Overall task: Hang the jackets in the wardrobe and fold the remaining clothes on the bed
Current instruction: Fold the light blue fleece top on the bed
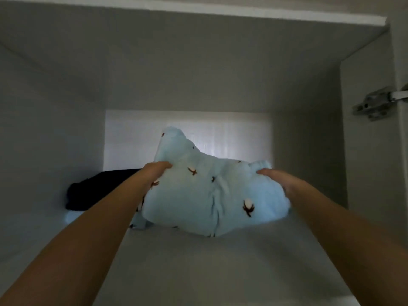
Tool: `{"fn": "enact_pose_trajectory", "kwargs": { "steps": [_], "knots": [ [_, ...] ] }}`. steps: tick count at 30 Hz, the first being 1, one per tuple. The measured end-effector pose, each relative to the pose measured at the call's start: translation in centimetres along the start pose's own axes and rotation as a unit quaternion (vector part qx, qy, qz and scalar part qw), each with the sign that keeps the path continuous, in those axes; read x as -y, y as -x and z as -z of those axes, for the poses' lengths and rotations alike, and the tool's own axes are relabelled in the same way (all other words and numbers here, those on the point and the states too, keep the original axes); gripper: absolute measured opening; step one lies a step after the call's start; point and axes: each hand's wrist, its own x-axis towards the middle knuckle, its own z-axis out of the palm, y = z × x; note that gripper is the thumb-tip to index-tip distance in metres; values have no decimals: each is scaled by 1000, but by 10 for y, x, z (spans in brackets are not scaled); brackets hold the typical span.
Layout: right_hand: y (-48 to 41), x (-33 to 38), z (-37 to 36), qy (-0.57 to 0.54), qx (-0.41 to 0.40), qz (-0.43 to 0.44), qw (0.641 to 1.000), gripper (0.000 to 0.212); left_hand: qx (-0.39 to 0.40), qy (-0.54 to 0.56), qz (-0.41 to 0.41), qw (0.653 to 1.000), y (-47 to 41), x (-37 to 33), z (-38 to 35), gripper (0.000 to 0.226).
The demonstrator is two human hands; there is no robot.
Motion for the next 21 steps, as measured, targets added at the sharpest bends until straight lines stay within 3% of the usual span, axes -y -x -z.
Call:
{"fn": "enact_pose_trajectory", "kwargs": {
  "steps": [5, 7, 10, 13, 17, 21],
  "knots": [
    [-81, -40, 10, -13, 21, -22, 999, 28, 24, 55, 33, 998, -93, 31, 5, 16],
    [-99, -71, 0, 78, 77, -101, 989, 32, 33, -39, 93, 994, -113, 61, 2, 18],
    [-117, -93, -10, 298, 134, -192, 925, 38, 46, -109, 175, 977, -129, 84, -1, 33],
    [-131, -90, -14, 284, 131, -221, 924, 45, 39, -142, 150, 978, -138, 75, -10, 37],
    [-130, -86, -23, 278, 137, -183, 933, 47, 17, -242, 107, 964, -148, 78, -24, 50],
    [-144, -91, -20, 162, 66, -12, 985, 58, -23, -205, 99, 973, -163, 88, -24, 59]
  ]
}}
